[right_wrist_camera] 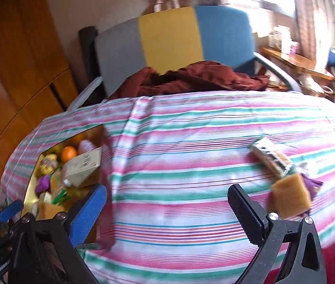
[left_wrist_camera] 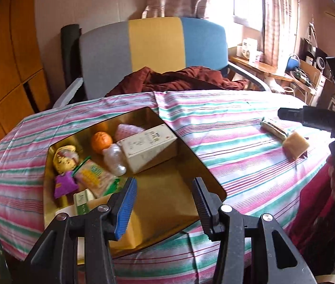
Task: Organize objects
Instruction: 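Open both tools and move them back toward the yellow sponge and packets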
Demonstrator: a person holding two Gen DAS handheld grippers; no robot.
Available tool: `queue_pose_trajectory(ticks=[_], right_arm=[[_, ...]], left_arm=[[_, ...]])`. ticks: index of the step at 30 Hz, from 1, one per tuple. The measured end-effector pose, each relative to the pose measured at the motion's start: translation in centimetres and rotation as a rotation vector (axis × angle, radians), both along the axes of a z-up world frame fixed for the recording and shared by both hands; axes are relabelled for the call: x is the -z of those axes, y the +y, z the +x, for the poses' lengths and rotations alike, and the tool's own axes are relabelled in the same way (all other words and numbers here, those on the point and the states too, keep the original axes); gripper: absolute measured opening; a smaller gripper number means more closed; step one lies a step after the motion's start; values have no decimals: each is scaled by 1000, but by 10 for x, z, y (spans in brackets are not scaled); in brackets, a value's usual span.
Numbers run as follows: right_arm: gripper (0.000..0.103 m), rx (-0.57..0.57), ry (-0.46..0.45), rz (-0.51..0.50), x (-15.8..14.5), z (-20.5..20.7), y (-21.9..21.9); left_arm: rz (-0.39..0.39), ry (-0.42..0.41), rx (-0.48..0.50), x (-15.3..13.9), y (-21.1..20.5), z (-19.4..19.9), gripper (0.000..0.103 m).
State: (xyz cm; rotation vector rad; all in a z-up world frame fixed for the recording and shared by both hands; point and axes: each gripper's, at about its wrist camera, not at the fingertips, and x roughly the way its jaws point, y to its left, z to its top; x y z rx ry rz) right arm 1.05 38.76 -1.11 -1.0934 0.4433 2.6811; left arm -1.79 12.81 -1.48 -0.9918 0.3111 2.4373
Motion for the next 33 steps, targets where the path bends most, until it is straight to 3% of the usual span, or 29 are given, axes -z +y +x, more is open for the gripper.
queue_pose_trajectory(ticks=[8, 16, 26, 33], right_arm=[[103, 196, 1, -18, -6, 28, 81], [103, 335, 58, -141, 9, 50, 135], [103, 351, 236, -278, 8, 69, 149], [103, 373, 291, -377, 13, 79, 158]], left_arm=[[-17, -7, 87, 3, 36, 2, 49], [-47, -20, 169, 12, 76, 3, 49], [-80, -59, 257, 29, 126, 2, 49], [-98, -126, 297, 48, 154, -3, 49]])
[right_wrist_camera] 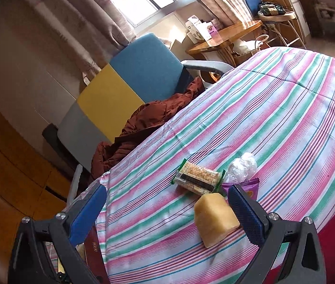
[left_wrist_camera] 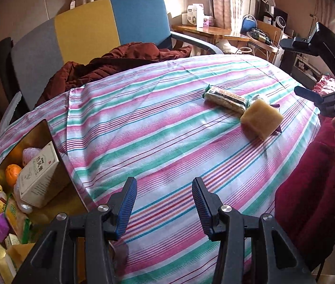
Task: Organize objects
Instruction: 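Open both tools and move them back toward the yellow sponge and packets, then grasp the yellow sponge with left tool while right tool grasps purple packet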
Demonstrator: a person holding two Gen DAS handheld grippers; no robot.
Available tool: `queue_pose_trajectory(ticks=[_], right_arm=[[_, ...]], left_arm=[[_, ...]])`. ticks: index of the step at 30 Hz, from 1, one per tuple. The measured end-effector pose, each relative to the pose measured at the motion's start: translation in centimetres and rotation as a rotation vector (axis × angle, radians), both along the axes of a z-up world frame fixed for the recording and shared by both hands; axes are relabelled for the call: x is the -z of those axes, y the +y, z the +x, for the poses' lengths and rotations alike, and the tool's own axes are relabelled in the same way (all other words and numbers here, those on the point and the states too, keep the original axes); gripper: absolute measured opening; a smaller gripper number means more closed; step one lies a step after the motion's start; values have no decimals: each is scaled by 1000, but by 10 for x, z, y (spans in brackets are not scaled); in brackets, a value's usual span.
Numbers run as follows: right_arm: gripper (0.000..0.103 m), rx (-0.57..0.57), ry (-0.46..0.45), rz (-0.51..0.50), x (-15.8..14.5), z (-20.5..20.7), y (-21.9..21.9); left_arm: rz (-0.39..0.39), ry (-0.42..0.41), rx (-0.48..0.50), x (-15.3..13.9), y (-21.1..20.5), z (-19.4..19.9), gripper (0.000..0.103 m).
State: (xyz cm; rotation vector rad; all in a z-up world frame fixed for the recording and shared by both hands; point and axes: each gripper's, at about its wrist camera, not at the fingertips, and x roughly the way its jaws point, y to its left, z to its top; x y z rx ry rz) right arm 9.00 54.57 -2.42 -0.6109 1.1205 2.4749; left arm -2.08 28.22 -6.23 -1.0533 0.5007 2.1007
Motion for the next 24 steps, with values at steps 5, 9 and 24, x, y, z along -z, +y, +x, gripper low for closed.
queue_pose_trajectory(ticks=[5, 9, 24], right_arm=[[103, 3, 27, -37, 3, 3, 3], [103, 13, 56, -49, 2, 9, 5], [103, 77, 177, -217, 15, 29, 25]], left_arm=[[23, -87, 25, 7, 20, -7, 49], [63, -187, 72, 11, 44, -10, 49], [241, -677, 95, 47, 142, -23, 62]])
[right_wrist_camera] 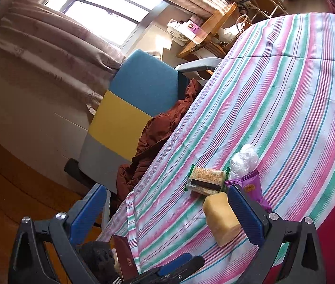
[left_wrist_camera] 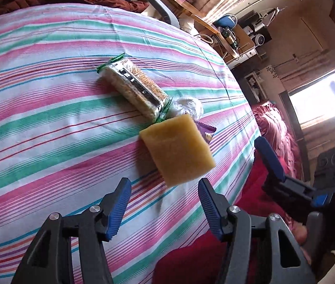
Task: Organize objects
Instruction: 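Grasp the yellow sponge with left tool while right tool grasps purple packet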
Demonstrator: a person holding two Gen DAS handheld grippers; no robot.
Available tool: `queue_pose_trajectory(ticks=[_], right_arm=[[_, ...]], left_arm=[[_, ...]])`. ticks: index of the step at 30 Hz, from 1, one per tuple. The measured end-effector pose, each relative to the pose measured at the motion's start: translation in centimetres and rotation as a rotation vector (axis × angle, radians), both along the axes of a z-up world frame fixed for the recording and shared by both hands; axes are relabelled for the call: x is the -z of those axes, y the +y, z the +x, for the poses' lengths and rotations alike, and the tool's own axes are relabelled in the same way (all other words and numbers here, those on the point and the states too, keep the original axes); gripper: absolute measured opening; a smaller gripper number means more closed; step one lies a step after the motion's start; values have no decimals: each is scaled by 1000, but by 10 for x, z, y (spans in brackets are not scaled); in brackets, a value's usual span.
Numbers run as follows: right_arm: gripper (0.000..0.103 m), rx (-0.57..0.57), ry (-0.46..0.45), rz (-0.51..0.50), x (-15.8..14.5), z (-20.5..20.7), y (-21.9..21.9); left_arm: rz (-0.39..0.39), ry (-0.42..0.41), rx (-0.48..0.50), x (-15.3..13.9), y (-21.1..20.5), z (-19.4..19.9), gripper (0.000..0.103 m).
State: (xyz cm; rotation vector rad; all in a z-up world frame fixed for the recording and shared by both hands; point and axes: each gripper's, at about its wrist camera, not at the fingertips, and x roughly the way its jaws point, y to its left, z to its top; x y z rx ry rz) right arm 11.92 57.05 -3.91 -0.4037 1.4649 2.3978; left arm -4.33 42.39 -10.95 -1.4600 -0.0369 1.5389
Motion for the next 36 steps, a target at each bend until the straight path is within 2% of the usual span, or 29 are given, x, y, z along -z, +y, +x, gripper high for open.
queue_pose_trajectory(ticks=[5, 11, 15, 16, 17, 18, 21, 26, 29, 31, 33, 34, 35, 36], right_arm=[[103, -2, -3, -3, 1, -1, 0], [103, -4, -1, -12, 3, -2, 0], [103, -2, -5, -22, 5, -2, 1], [103, -1, -4, -23, 5, -2, 1], [103, 1, -3, -25, 5, -2, 1], [103, 2, -1, -26, 5, -1, 2], [103, 2, 3, -33, 6, -2, 3], [103, 2, 11, -35, 6, -1, 3], [103, 1, 11, -37, 6, 0, 3], [103, 0, 12, -36, 7, -1, 3], [103, 5, 11, -35, 7, 0, 2], [103, 10, 9, -34, 7, 1, 1], [103, 14, 5, -36, 7, 1, 1], [103, 16, 0, -37, 7, 0, 1]], left_arm=[[4, -98, -49, 11, 19, -6, 65], [-16, -139, -70, 18, 34, -9, 67], [-18, -168, -115, 17, 26, -11, 67], [-8, -174, -134, 15, 22, -12, 69], [4, -181, -154, 14, 19, -13, 77], [7, -193, -165, 13, 17, -15, 81], [-10, -241, -179, 17, 19, -18, 83], [-27, -213, -214, 8, 26, -15, 83], [-76, -210, -221, 8, 40, -15, 83], [-136, -168, -237, 9, 50, -16, 83], [-210, -115, -206, 17, 60, -13, 77], [-216, -81, -185, 16, 63, -10, 74], [-207, -51, -164, 13, 62, -7, 64], [-195, -46, -134, 12, 61, -5, 63]])
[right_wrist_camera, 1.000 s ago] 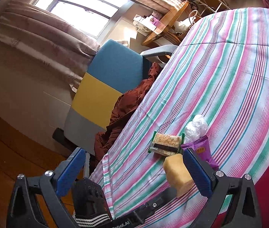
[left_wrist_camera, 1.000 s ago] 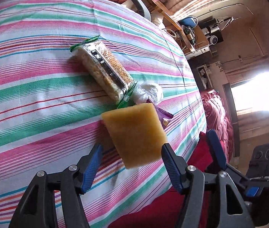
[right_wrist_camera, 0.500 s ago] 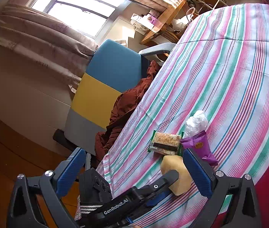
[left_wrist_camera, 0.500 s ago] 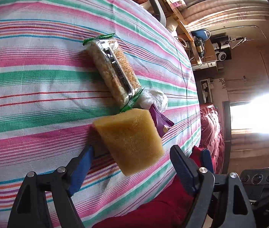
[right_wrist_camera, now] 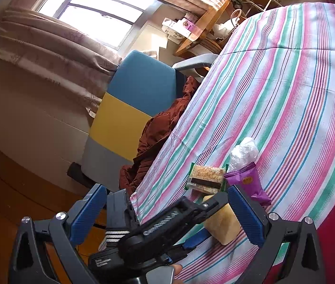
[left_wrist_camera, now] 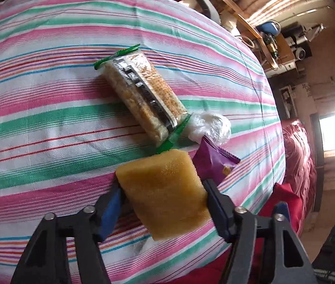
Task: Organize objects
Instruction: 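Grasp the yellow sponge with left tool while right tool grasps purple packet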
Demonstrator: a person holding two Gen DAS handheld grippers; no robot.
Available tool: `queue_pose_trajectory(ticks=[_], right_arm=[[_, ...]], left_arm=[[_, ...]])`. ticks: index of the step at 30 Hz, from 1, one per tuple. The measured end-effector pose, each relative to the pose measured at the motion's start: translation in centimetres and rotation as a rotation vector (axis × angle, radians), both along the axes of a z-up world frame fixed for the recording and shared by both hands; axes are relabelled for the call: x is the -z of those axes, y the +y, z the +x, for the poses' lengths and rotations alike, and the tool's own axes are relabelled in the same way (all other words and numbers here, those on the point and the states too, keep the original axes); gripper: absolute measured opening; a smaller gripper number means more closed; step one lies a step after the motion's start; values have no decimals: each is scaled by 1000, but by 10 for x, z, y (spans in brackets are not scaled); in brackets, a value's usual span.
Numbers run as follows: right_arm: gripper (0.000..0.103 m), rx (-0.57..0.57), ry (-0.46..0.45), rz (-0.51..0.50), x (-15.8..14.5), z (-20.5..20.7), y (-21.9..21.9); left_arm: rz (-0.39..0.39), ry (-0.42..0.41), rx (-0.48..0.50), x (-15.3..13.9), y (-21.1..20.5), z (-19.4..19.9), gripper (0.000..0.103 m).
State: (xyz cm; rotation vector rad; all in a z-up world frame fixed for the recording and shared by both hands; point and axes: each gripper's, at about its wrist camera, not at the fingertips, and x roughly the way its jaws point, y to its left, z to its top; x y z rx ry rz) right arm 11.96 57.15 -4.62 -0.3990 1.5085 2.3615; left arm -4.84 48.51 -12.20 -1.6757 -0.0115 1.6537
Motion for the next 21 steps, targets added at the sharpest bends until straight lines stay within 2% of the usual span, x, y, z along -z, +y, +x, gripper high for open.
queue_pose_trajectory(ticks=[4, 9, 11, 13, 15, 21], right_arm=[[103, 17, -51, 1, 1, -3, 0], [103, 39, -172, 18, 3, -13, -1], [100, 47, -267, 13, 5, -19, 1], [93, 37, -364, 9, 9, -29, 5], [82, 23, -446, 21, 12, -38, 10], [76, -45, -683, 21, 34, -66, 30]], left_arm=[[31, 31, 24, -5, -26, -1, 58], [38, 130, 32, -12, -84, -3, 58], [41, 132, 20, -14, -110, -5, 58], [51, 152, 10, -20, -133, -5, 58], [67, 184, 14, -27, -151, -4, 58], [125, 265, 14, -51, -189, 2, 58]])
